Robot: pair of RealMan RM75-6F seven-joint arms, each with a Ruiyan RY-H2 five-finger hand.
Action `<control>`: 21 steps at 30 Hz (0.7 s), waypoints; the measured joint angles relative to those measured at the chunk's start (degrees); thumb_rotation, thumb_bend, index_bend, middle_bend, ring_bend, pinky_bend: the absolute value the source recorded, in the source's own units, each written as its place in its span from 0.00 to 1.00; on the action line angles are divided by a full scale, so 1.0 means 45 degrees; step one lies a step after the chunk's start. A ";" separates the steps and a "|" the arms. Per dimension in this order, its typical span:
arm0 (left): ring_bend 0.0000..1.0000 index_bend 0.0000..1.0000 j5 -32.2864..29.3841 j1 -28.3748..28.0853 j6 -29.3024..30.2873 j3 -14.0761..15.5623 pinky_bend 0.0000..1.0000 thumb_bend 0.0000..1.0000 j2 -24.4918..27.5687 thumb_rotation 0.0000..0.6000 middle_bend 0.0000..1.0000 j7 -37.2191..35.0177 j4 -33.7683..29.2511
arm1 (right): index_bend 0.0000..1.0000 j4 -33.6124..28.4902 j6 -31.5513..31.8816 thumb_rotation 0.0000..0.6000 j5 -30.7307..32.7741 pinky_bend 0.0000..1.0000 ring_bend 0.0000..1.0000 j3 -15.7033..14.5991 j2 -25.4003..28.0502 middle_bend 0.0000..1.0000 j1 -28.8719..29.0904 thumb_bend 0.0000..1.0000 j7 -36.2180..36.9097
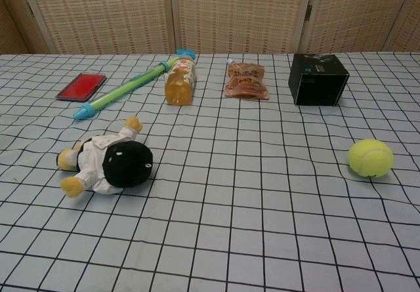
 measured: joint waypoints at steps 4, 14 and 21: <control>0.04 0.08 -0.0045 0.0007 -0.0025 0.0003 0.42 0.42 0.0015 1.00 0.02 -0.0006 -0.0026 | 0.03 0.0011 0.0024 1.00 -0.0001 0.08 0.00 0.0008 -0.0003 0.00 -0.0003 0.13 0.0012; 0.04 0.09 0.0030 -0.0031 -0.0095 0.0043 0.43 0.42 0.0045 1.00 0.02 -0.0103 0.0008 | 0.03 0.0099 -0.0046 1.00 0.0083 0.08 0.00 0.0046 -0.0142 0.00 0.0041 0.13 -0.0164; 0.05 0.09 0.0144 0.0034 0.0082 0.0080 0.43 0.42 0.0133 1.00 0.02 -0.0146 -0.0120 | 0.41 0.0402 0.0170 1.00 -0.0667 0.48 0.25 -0.0139 -0.0373 0.29 0.0078 0.88 -0.0371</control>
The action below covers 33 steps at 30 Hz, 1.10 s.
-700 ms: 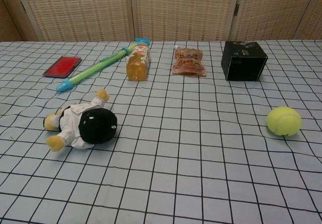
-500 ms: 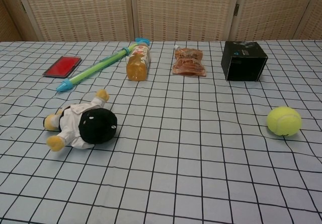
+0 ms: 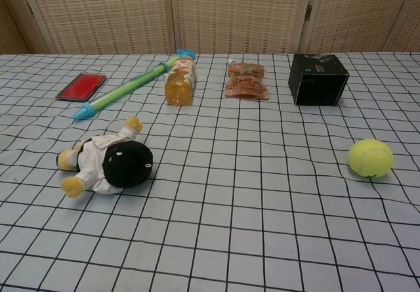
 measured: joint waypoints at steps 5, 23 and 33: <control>0.05 0.09 -0.0120 0.0014 -0.0099 -0.0004 0.43 0.42 0.0040 1.00 0.02 -0.0104 -0.0050 | 0.89 0.0904 0.1478 1.00 -0.1118 0.95 0.73 0.0074 -0.1191 0.67 -0.0049 1.00 -0.0162; 0.05 0.10 0.0012 -0.0111 -0.0463 0.0166 0.43 0.42 0.0178 1.00 0.03 -0.0505 -0.0182 | 1.00 0.2467 -0.0047 1.00 -0.0205 1.00 0.90 0.0217 -0.5316 0.84 0.0219 1.00 -0.3235; 0.05 0.10 0.0137 -0.0124 -0.0480 0.0240 0.43 0.42 0.0206 1.00 0.03 -0.0568 -0.0225 | 1.00 0.3352 -0.1178 1.00 0.0620 1.00 0.90 0.0457 -0.6617 0.84 0.0791 1.00 -0.4193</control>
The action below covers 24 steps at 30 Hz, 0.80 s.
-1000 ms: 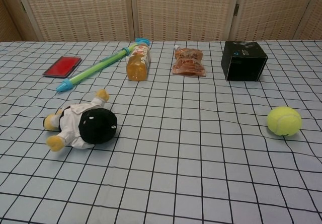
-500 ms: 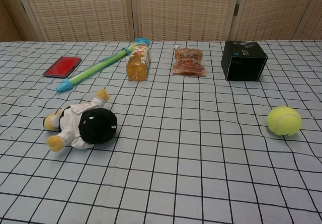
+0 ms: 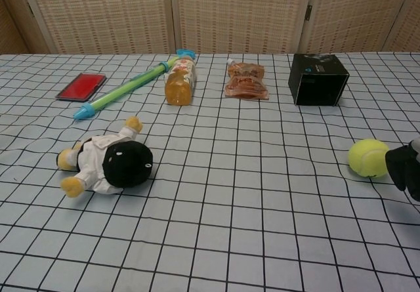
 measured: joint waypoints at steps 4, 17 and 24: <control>0.05 0.10 0.0020 -0.0022 -0.0050 0.0018 0.43 0.42 -0.0008 1.00 0.03 0.0023 -0.0009 | 1.00 0.0277 -0.0149 1.00 0.0089 1.00 0.90 0.0046 -0.0210 0.84 0.0127 1.00 -0.0002; 0.05 0.11 0.0104 -0.0085 -0.0202 0.0124 0.43 0.42 0.0007 1.00 0.03 0.0073 -0.0076 | 1.00 0.2751 -0.0705 1.00 0.0763 1.00 0.90 0.0539 -0.1609 0.84 0.0785 1.00 0.0147; 0.05 0.12 0.0096 -0.0115 -0.0294 0.0155 0.43 0.42 0.0000 1.00 0.03 0.0120 -0.0090 | 1.00 0.4109 -0.0932 1.00 0.0877 1.00 0.90 0.0843 -0.2101 0.84 0.1388 1.00 0.0844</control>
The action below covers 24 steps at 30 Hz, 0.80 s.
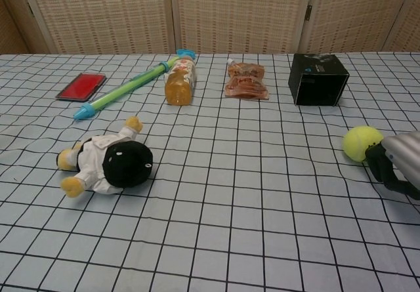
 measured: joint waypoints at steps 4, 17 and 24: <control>0.05 0.12 0.0006 -0.0019 -0.0041 0.0023 0.43 0.42 -0.0003 1.00 0.03 0.0043 -0.0019 | 1.00 0.0599 -0.0159 1.00 0.0043 1.00 0.90 0.0174 -0.0152 0.84 0.0382 1.00 0.0419; 0.05 0.13 0.0049 -0.0063 -0.0134 0.0083 0.44 0.42 -0.0017 1.00 0.03 0.0108 -0.0036 | 1.00 0.2818 -0.0904 1.00 0.0356 1.00 0.90 0.0439 -0.0762 0.84 0.1275 1.00 0.1787; 0.05 0.13 0.0001 -0.0085 -0.0183 0.0079 0.44 0.42 -0.0021 1.00 0.03 0.0040 0.0000 | 1.00 0.3162 -0.0702 1.00 0.0343 1.00 0.90 0.0255 -0.1195 0.84 0.1340 1.00 0.2427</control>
